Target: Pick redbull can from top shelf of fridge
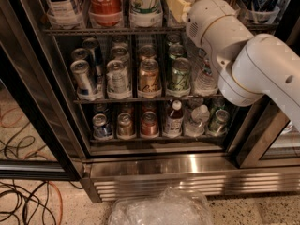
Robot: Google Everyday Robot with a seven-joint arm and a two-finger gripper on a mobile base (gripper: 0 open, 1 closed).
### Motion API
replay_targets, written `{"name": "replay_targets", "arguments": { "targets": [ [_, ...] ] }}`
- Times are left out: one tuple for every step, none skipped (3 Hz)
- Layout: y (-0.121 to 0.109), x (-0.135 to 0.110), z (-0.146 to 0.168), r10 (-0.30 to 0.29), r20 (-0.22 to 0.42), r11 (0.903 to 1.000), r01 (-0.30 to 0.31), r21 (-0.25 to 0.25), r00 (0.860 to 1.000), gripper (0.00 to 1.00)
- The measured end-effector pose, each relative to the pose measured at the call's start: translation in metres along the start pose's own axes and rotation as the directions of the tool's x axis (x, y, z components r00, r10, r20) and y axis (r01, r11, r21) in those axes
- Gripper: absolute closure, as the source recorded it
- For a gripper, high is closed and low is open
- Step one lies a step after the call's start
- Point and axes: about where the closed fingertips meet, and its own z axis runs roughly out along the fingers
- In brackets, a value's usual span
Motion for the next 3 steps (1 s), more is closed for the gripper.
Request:
{"name": "replay_targets", "arguments": {
  "targets": [
    [0.000,-0.008,0.002,-0.021,0.036,0.9998,0.021,0.003,0.999,1.00],
    [-0.001,-0.018,0.001,-0.048,0.076,0.9988,0.048,0.004,0.996,1.00],
    [-0.001,-0.018,0.001,-0.048,0.076,0.9988,0.048,0.004,0.996,1.00]
  ]
}}
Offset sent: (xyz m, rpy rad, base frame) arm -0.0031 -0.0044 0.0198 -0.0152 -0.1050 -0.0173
